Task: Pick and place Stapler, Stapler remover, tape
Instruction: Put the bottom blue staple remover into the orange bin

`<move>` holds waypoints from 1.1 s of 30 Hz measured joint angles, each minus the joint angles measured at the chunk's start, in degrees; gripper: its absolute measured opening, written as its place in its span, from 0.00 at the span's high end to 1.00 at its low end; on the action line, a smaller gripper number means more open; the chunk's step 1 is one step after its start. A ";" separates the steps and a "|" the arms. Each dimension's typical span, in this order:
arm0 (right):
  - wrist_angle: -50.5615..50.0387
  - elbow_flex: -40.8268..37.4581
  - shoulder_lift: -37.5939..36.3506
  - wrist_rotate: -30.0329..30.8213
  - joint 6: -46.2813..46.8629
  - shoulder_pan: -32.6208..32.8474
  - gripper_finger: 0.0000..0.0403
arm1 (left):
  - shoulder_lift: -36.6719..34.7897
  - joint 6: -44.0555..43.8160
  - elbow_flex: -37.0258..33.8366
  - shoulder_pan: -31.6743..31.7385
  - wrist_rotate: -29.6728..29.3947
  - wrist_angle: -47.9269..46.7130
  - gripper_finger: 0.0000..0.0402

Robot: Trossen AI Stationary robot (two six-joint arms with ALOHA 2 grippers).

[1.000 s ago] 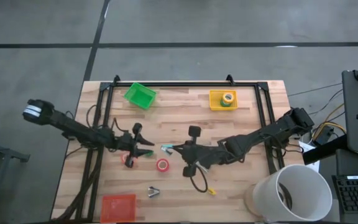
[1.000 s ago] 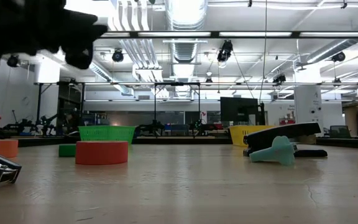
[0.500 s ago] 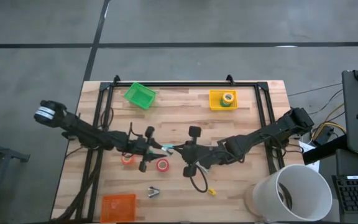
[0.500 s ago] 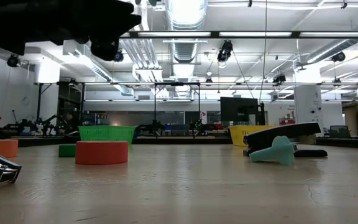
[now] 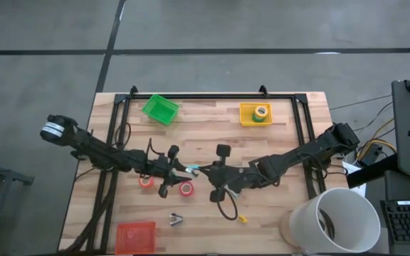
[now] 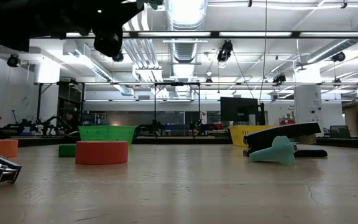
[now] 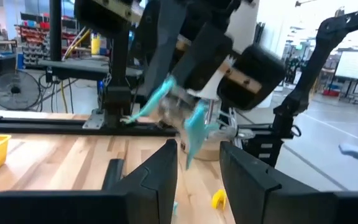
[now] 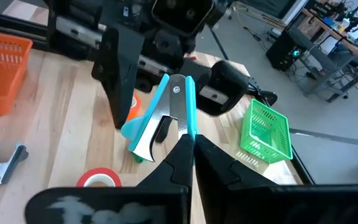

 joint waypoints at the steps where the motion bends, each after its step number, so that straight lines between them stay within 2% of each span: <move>1: 0.01 -0.07 0.02 0.00 0.03 0.03 0.98 | -0.05 -0.16 0.02 0.00 -0.01 0.00 0.70; 8: 0.50 -0.54 0.02 0.35 0.04 0.04 0.98 | 1.87 -0.99 0.73 0.00 -0.03 -0.47 0.74; 20: 1.47 -1.49 0.02 0.30 0.07 -0.10 0.98 | 1.85 -0.78 1.38 0.02 0.08 -0.56 0.97; 26: 1.17 -1.55 0.02 -0.19 3.00 -0.10 0.98 | 1.67 -3.11 1.38 -0.02 0.32 -1.34 0.98; 28: 0.99 -1.61 0.00 -2.01 3.86 -0.01 0.97 | 1.24 -5.53 1.38 -0.09 1.35 -2.94 0.99; 33: 1.04 -1.60 -0.28 -5.96 8.12 0.61 0.89 | -0.79 -12.10 1.38 -0.75 2.53 -10.62 0.99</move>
